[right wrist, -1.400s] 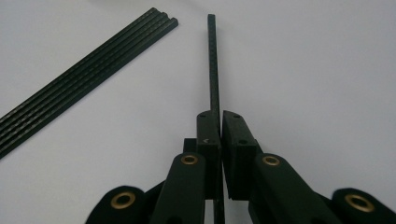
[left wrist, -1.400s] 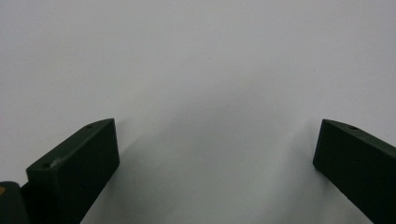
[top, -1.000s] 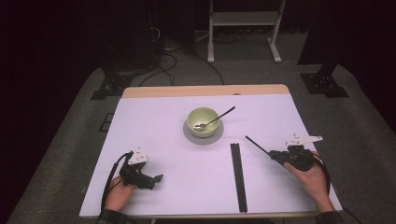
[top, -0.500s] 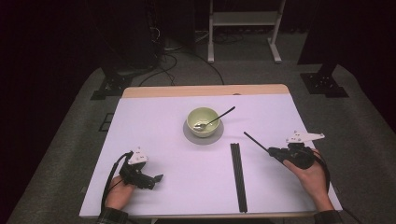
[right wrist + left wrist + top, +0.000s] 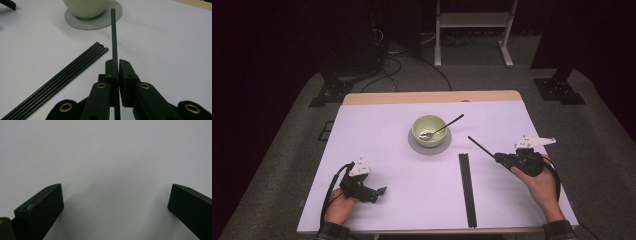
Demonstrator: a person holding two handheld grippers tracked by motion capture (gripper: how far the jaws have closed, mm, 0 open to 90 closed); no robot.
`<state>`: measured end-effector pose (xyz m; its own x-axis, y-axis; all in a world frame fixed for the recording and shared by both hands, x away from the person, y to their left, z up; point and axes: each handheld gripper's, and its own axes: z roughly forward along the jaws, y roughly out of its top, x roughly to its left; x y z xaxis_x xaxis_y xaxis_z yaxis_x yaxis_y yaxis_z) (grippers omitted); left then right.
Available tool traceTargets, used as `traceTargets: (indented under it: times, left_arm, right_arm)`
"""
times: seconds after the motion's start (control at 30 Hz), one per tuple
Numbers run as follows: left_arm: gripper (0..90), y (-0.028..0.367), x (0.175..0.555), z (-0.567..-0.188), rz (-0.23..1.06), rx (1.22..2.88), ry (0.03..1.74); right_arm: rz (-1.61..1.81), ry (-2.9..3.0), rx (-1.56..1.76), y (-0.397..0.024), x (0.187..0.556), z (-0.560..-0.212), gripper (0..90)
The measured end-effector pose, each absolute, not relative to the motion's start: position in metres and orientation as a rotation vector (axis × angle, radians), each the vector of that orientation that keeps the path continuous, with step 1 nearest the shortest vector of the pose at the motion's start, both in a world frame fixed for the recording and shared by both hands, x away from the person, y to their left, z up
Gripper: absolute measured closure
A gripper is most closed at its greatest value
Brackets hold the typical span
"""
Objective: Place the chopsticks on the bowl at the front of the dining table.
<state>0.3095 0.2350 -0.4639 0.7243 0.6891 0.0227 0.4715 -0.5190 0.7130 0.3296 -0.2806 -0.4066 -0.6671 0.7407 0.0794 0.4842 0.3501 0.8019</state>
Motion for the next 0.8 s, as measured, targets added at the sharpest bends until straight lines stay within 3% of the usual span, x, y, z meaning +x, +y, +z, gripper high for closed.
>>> traceTargets:
  times: [0.8]
  left_arm:
    - [0.0, 0.235, 0.309, -0.464, 0.397, 2.217, 0.873]
  right_arm:
    - [1.264, 2.34, 1.034, -0.246, 0.347, -0.39, 85.5]
